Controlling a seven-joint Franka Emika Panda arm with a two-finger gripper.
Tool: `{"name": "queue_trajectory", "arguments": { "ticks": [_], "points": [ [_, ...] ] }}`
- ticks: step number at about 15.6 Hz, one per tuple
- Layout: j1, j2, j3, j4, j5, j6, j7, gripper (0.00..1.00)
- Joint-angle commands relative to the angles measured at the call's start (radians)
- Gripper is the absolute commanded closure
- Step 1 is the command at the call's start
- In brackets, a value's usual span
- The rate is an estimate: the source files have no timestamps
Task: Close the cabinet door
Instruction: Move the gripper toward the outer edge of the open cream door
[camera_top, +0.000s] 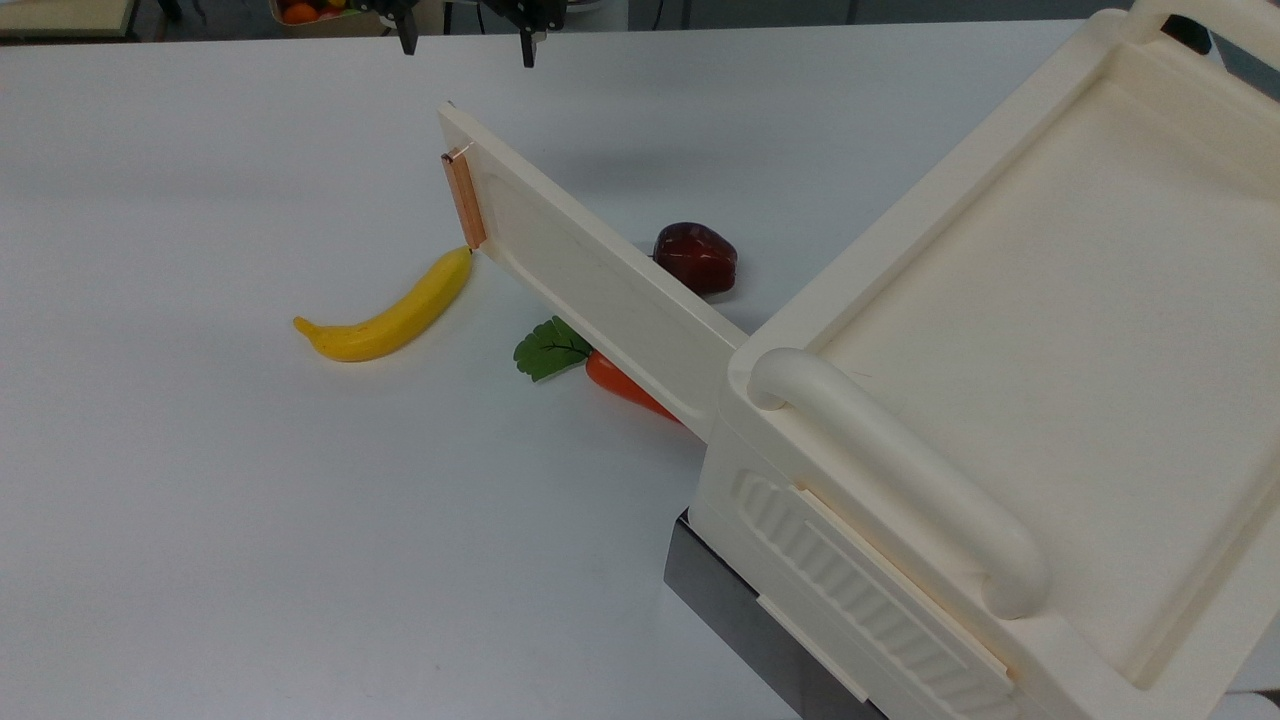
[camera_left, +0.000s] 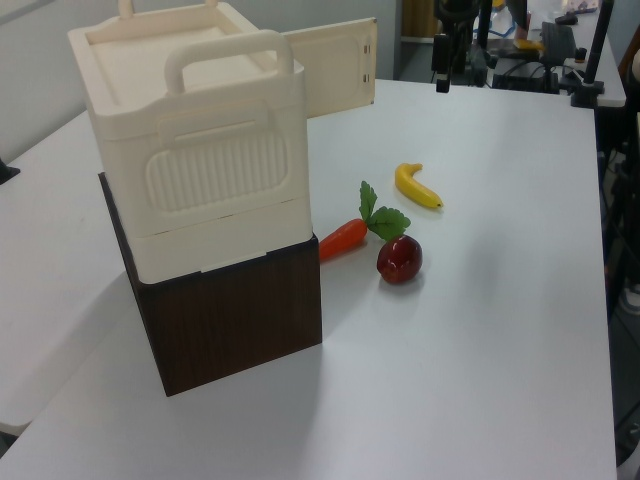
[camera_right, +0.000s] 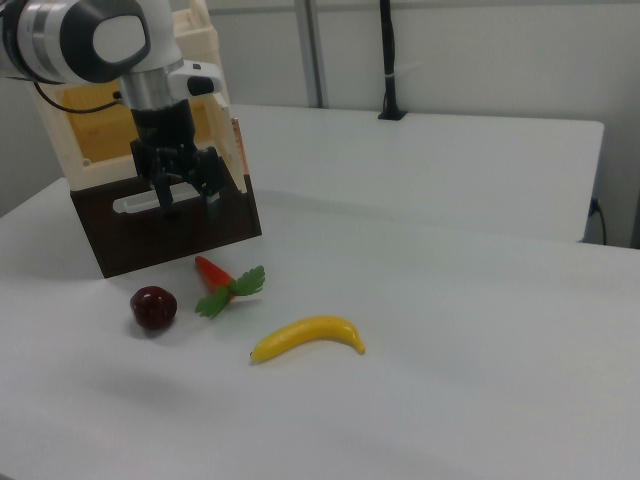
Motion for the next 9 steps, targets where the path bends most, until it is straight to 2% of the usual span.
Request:
{"name": "queue_trajectory", "arguments": {
  "ticks": [1,7,8,9],
  "points": [
    [0.003,-0.022,-0.007,-0.02,-0.021,-0.007,0.019,0.0],
    [0.003,-0.016,-0.007,-0.014,-0.021,-0.007,0.016,0.0],
    [0.003,-0.016,-0.007,-0.014,-0.021,-0.004,0.008,0.04],
    [0.003,-0.016,-0.007,-0.014,-0.021,-0.001,0.007,0.19]
  ]
}}
